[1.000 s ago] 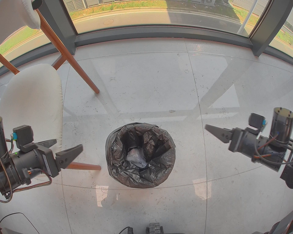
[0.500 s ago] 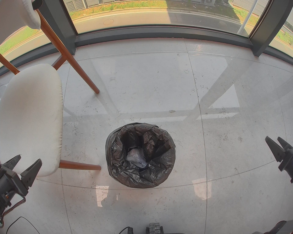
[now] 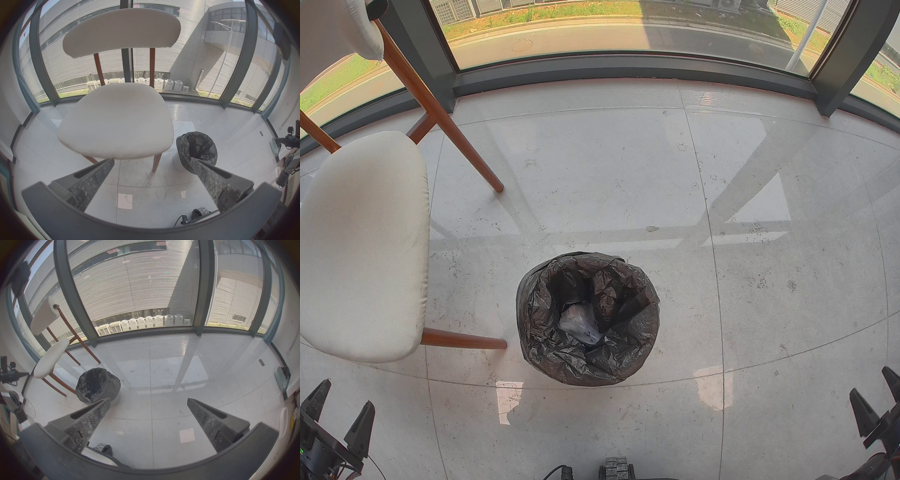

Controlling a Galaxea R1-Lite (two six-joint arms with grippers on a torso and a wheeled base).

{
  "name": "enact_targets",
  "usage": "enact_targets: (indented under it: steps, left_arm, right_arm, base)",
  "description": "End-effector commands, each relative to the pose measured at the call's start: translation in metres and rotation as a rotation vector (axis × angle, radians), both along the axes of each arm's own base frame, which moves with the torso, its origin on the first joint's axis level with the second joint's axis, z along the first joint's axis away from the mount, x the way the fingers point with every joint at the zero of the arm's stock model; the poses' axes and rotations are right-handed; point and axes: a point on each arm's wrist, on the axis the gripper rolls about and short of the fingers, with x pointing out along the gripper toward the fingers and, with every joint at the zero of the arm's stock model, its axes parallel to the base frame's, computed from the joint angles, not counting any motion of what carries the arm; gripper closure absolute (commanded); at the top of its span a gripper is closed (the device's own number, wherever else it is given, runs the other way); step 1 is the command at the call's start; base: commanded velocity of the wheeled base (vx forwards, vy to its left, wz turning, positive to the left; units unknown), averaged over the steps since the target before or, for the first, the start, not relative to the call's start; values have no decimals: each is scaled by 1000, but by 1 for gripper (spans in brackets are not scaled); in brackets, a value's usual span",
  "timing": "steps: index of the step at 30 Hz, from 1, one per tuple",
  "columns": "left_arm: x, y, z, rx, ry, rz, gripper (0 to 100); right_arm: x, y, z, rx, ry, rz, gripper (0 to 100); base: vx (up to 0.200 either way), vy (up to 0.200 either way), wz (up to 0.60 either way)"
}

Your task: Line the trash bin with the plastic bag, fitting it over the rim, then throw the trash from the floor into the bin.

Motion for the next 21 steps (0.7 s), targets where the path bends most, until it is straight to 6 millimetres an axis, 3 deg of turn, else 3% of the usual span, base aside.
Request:
enact_targets:
  steps: [1, 8, 16, 21]
  left_arm:
    - [-16, 3, -34, -45, -6, 5, 0]
    - [-17, 3, -35, 48, -31, -28, 0]
    - [-16, 2, -35, -1, -21, -15, 0]
    - [-20, -1, -36, -2, -53, 187, 0]
  right_arm:
    - [-31, 0, -21, -78, -188, -46, 0]
    - [-30, -1, -26, -64, -157, -78, 0]
    - [-30, -2, -26, -54, -155, -103, 0]
    - [-30, -2, -26, -60, -153, -101, 0]
  base:
    - [0, 0, 0]
    - [0, 0, 0]
    - [0, 0, 0]
    - [0, 0, 0]
